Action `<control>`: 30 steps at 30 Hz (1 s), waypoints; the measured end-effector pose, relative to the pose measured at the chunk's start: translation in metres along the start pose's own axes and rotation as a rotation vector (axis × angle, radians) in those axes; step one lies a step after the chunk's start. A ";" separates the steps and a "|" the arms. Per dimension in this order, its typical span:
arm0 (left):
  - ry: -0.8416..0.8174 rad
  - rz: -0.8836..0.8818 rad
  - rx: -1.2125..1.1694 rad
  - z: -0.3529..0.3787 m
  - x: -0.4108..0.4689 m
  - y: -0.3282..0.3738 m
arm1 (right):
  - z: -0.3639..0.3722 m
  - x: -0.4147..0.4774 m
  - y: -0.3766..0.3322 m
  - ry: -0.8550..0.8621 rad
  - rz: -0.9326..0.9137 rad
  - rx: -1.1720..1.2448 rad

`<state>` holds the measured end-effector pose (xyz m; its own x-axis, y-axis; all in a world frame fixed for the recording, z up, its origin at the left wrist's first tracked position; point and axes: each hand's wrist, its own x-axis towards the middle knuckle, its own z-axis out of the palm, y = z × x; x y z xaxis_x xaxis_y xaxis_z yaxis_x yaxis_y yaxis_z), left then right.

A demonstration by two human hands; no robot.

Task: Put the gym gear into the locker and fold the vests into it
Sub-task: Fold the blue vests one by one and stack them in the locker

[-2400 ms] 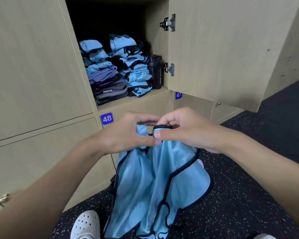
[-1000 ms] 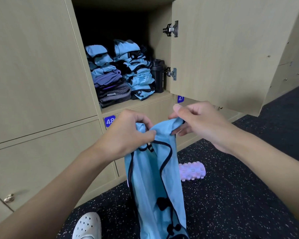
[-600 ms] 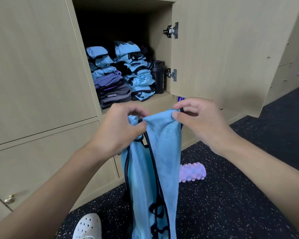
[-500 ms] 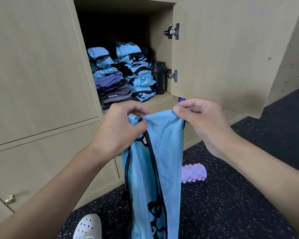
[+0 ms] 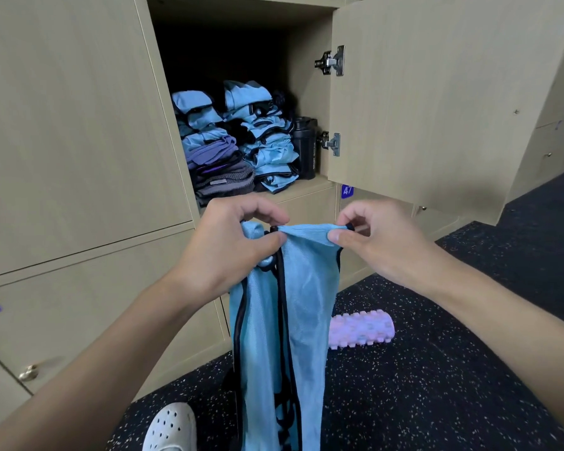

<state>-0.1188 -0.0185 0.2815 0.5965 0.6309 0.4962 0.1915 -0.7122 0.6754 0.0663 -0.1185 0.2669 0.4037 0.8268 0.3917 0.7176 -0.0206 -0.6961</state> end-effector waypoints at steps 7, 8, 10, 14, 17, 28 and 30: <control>-0.001 -0.119 -0.042 -0.002 0.005 -0.012 | -0.006 -0.003 0.002 -0.006 -0.062 0.072; -0.002 -0.125 -0.061 -0.003 0.005 -0.013 | -0.008 -0.004 -0.001 -0.022 -0.080 0.059; 0.006 -0.145 -0.101 -0.003 0.006 -0.015 | -0.013 -0.008 -0.008 -0.058 -0.134 0.020; 0.024 -0.173 -0.195 0.001 0.009 -0.016 | -0.020 -0.021 -0.029 -0.284 -0.176 0.219; 0.010 -0.151 -0.245 0.004 0.010 -0.012 | -0.021 -0.029 -0.041 -0.508 -0.183 0.344; 0.030 -0.057 -0.350 0.015 0.006 0.003 | 0.012 -0.027 -0.024 -0.206 -0.172 0.189; 0.037 -0.048 -0.353 0.015 0.005 0.005 | 0.013 -0.027 -0.023 -0.219 -0.175 0.176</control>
<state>-0.1032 -0.0233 0.2796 0.5637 0.6763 0.4742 -0.0664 -0.5351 0.8421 0.0315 -0.1336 0.2647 0.1378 0.9109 0.3890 0.6488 0.2138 -0.7304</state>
